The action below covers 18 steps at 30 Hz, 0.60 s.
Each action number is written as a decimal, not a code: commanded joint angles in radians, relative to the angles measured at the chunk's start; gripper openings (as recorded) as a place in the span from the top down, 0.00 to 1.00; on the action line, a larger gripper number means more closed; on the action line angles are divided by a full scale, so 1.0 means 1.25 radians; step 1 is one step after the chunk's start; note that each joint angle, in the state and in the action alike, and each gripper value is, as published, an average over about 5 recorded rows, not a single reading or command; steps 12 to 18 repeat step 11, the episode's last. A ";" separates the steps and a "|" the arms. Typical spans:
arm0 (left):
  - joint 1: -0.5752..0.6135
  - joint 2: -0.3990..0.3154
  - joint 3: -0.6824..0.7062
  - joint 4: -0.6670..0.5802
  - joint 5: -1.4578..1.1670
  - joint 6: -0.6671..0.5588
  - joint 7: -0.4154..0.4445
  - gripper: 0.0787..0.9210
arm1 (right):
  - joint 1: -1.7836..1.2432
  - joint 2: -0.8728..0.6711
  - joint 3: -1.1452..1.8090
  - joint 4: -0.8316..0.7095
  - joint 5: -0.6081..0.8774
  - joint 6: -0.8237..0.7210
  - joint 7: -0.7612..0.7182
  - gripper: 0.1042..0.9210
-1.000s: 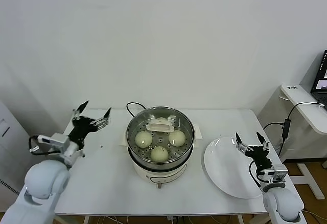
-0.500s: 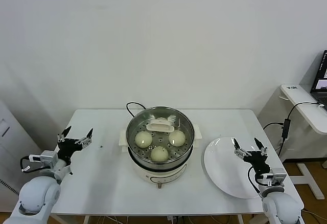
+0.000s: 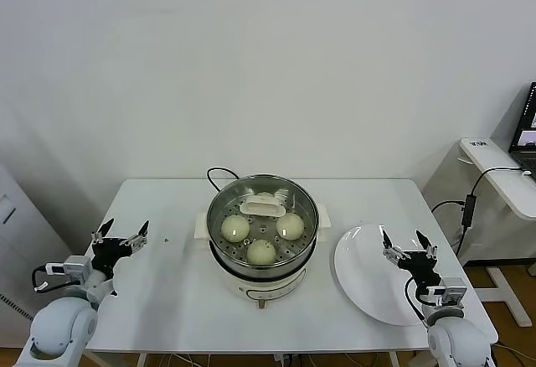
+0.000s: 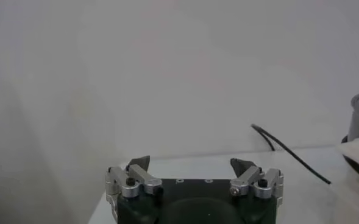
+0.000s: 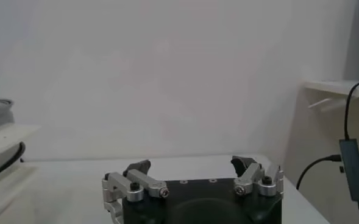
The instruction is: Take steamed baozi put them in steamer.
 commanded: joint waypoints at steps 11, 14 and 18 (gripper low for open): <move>0.010 -0.005 -0.007 0.001 -0.036 0.022 0.000 0.12 | -0.001 0.000 0.000 -0.010 0.000 -0.009 0.009 0.12; 0.010 -0.005 -0.007 0.001 -0.036 0.022 0.000 0.12 | -0.001 0.000 0.000 -0.010 0.000 -0.009 0.009 0.12; 0.010 -0.005 -0.007 0.001 -0.036 0.022 0.000 0.12 | -0.001 0.000 0.000 -0.010 0.000 -0.009 0.009 0.12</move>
